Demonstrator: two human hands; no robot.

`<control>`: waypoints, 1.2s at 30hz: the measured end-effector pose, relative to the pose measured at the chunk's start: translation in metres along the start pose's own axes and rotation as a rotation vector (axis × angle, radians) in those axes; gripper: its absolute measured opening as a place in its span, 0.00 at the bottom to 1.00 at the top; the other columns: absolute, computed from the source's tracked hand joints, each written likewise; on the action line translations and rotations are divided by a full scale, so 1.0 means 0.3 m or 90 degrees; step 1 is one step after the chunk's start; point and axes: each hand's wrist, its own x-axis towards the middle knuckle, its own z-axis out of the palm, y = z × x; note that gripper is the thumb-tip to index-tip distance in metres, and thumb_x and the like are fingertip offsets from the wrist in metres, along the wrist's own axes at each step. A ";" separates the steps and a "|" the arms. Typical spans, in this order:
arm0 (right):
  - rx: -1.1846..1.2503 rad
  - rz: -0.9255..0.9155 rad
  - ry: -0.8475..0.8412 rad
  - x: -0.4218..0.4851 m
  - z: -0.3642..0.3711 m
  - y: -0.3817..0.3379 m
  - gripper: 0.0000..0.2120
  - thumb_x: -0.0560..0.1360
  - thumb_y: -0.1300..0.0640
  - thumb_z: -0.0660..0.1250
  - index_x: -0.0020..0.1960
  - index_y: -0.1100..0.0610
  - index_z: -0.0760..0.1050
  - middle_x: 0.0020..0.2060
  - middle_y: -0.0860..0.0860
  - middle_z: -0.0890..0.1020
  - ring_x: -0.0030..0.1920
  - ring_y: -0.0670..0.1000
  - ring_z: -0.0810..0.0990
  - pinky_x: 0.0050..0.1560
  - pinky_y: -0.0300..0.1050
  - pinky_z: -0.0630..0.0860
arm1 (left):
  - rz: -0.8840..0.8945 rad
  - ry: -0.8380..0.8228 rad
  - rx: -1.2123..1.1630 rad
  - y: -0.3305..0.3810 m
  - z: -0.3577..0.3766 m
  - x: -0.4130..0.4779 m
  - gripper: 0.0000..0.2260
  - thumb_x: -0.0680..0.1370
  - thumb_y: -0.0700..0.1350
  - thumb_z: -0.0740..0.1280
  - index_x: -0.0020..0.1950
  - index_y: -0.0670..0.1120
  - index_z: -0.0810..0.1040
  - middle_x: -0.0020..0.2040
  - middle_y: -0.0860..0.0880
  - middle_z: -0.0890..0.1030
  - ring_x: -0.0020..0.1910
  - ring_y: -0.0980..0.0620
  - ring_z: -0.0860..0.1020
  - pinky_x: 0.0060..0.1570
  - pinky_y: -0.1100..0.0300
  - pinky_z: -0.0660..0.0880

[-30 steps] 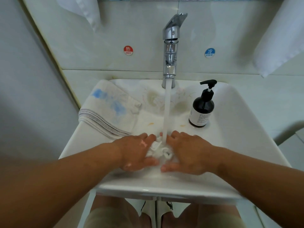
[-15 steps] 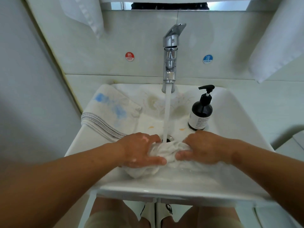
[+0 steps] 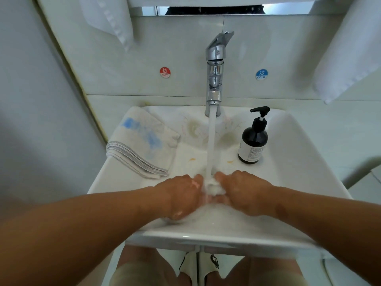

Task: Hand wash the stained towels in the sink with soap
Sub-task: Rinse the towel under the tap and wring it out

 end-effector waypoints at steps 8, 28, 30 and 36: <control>0.046 -0.010 -0.037 -0.048 -0.068 0.007 0.26 0.74 0.25 0.55 0.43 0.46 0.74 0.39 0.45 0.77 0.40 0.45 0.75 0.47 0.46 0.74 | -0.124 -0.053 -0.252 -0.060 -0.051 -0.038 0.33 0.75 0.75 0.57 0.66 0.51 0.75 0.61 0.47 0.80 0.51 0.49 0.75 0.50 0.55 0.69; 0.174 -0.065 -0.052 -0.017 -0.058 -0.006 0.32 0.70 0.21 0.59 0.49 0.48 0.80 0.42 0.47 0.83 0.42 0.45 0.80 0.48 0.47 0.78 | -0.078 -0.040 -0.270 -0.062 -0.033 -0.037 0.30 0.76 0.73 0.56 0.36 0.47 0.73 0.34 0.50 0.75 0.35 0.51 0.73 0.39 0.56 0.68; 0.086 -0.034 -0.025 -0.007 -0.073 -0.003 0.38 0.70 0.19 0.49 0.46 0.50 0.78 0.41 0.50 0.80 0.41 0.47 0.79 0.47 0.49 0.77 | -0.114 -0.020 -0.248 -0.081 -0.041 -0.042 0.29 0.75 0.75 0.56 0.44 0.49 0.77 0.39 0.50 0.77 0.39 0.51 0.74 0.42 0.56 0.68; 0.014 -0.047 -0.054 -0.086 -0.057 -0.076 0.35 0.78 0.28 0.54 0.78 0.39 0.47 0.65 0.49 0.69 0.62 0.53 0.74 0.64 0.52 0.72 | -0.043 -0.084 -0.210 -0.064 0.009 -0.100 0.32 0.79 0.70 0.55 0.79 0.57 0.52 0.66 0.48 0.67 0.61 0.45 0.74 0.63 0.49 0.71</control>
